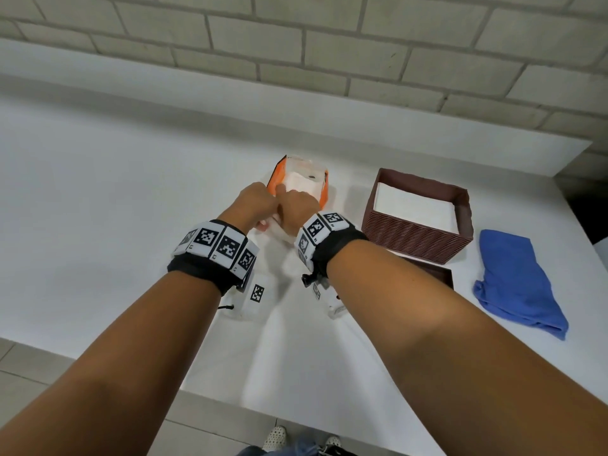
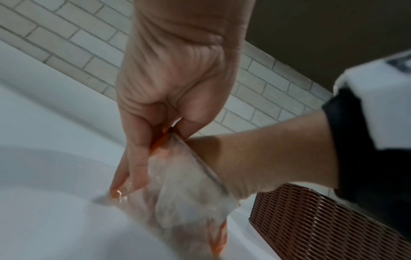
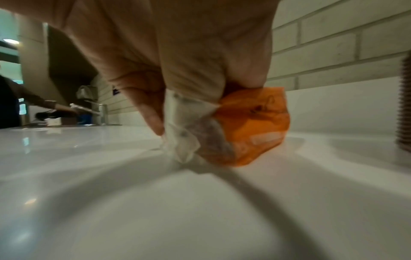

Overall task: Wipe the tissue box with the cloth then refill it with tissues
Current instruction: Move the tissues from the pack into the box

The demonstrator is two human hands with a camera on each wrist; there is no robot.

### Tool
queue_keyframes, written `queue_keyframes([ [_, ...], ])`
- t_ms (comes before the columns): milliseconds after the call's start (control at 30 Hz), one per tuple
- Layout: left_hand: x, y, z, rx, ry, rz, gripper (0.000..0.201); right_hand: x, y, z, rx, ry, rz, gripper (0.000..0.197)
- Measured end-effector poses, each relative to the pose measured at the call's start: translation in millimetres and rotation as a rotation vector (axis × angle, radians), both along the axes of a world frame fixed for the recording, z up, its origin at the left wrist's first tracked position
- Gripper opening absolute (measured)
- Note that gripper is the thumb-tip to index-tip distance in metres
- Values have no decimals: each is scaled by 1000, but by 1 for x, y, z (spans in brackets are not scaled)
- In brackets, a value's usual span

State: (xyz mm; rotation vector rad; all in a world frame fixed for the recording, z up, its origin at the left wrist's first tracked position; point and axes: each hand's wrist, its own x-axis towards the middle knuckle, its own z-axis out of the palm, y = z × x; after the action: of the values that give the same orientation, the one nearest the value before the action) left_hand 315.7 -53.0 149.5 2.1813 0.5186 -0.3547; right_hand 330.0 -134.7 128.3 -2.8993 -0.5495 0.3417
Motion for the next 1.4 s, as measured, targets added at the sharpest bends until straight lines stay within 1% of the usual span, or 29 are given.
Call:
queue_keyframes([
  [67,1,3,1,15,15,16,18,5,-6,1,132,-24,-36,50],
  [167,-1,5,3,43,21,27,25,14,-19,9,305,-34,-124,40],
  [300,-2,1,4,135,17,22,28,17,-35,26,616,-60,-244,37],
  [467,0,-4,-1,142,-3,11,27,22,-49,45,845,-122,-337,42],
  [567,0,-4,1,125,-17,23,25,25,-57,56,956,-148,-388,36],
  [667,-2,-5,6,130,-14,22,16,27,-65,65,1103,-137,-466,33],
  [700,0,-4,7,147,-25,11,31,27,-69,69,1166,-112,-502,31],
  [733,1,-5,9,143,-42,-3,57,27,-73,72,1245,-70,-538,27],
  [767,1,-6,14,76,-95,-10,76,26,-77,75,1344,-13,-571,21],
  [800,1,-8,19,-86,-174,-5,84,26,-82,77,1451,50,-602,17],
  [833,2,-11,25,-324,-225,13,86,25,-87,80,1554,111,-632,15],
  [867,3,-15,30,-579,-259,20,80,25,-93,82,1655,171,-658,15],
  [900,3,-19,35,-790,-265,7,66,25,-99,84,1748,228,-682,17],
  [933,0,-24,41,-923,-262,-16,45,24,-106,85,1829,281,-694,21],
  [967,-2,-30,45,-999,-268,-25,30,23,-112,86,1889,325,-695,24],
  [1000,-1,-34,47,-1059,-271,-3,25,20,-118,86,1939,356,-692,26],
  [1067,0,-48,54,-1158,-274,43,21,13,-129,84,2017,396,-664,24],
  [1133,1,-65,59,-1174,-259,42,17,6,-138,81,2004,392,-658,21],
  [1167,1,-74,59,-1157,-251,51,19,4,-142,79,1938,377,-662,27],
  [1233,2,-91,58,-1074,-270,91,22,-2,-151,75,1696,302,-684,45],
  [1267,3,-98,56,-1031,-284,100,20,-5,-156,73,1562,250,-700,49],
  [1333,5,-111,54,-946,-273,84,20,-8,-171,65,1360,153,-725,45],
  [1400,10,-122,54,-904,-168,-2,20,-8,-188,58,1287,73,-790,40],
])
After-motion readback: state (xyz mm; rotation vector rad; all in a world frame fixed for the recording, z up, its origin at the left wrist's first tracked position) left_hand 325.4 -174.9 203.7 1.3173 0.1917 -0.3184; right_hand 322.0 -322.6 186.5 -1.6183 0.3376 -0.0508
